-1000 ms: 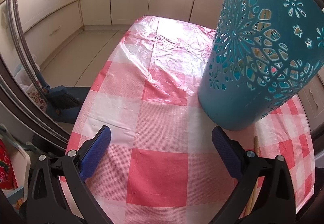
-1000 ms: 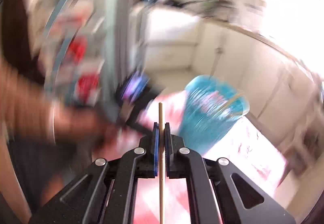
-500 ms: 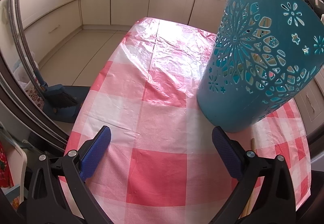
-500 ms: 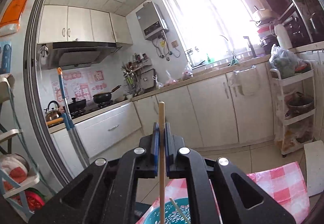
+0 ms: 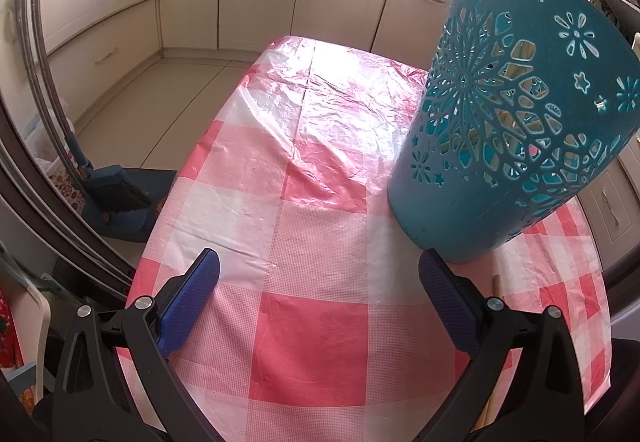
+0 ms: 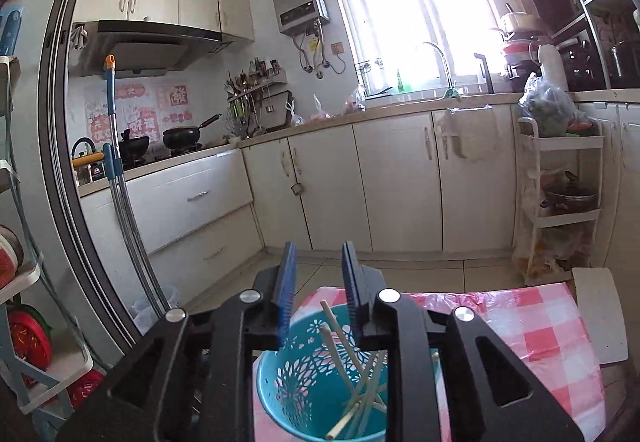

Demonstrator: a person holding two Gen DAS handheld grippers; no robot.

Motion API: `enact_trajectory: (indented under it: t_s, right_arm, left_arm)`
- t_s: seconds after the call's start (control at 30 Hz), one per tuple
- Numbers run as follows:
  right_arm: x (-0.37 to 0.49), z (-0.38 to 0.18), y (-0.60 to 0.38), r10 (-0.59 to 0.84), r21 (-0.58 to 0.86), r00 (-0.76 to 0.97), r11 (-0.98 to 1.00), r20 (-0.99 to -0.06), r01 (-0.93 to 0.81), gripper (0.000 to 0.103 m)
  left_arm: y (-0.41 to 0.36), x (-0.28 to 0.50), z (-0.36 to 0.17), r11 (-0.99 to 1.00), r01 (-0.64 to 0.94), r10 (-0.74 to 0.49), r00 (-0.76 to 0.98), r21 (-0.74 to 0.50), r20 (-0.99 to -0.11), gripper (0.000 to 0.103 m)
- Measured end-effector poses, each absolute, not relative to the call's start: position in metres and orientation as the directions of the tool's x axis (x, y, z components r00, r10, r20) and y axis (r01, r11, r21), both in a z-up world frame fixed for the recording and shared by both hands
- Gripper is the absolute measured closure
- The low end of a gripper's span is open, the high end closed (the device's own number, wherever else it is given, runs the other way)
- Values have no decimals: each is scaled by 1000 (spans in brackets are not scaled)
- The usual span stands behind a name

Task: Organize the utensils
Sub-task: 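Open the right gripper to drop the stick into the basket, then bring the right gripper back down around a loose stick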

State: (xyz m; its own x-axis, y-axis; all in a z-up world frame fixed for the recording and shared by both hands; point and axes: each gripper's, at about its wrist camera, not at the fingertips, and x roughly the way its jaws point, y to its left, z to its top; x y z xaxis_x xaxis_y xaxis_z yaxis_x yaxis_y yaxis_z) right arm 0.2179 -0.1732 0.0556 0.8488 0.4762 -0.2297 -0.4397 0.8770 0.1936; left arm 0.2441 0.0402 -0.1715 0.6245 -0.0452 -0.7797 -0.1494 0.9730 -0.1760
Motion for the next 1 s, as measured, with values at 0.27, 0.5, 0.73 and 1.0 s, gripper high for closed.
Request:
enact_trajectory:
  t_s: [0.27,0.5,0.73,1.0]
  right_arm:
    - [150,27,-208,379,186,860,924,-341,-334,34]
    - [123,-77,-212,361,227,653,932,-666,-283,50]
    - [138,-109,-209,364,281,548,931,-753,-233,62]
    - [138,-118,-211,348,287,546,937,-762,-196,62]
  left_arm:
    - [41,243,-171,973,-150,-44,625,-176,-779,8]
    - [41,243,-170,972,-151,-45,626,-178,-779,8]
    - [45,241,-170,969,-156,-51,631,-191,-774,8]
    - [47,239,-170,967,-159,-55,636,-201,-770,8]
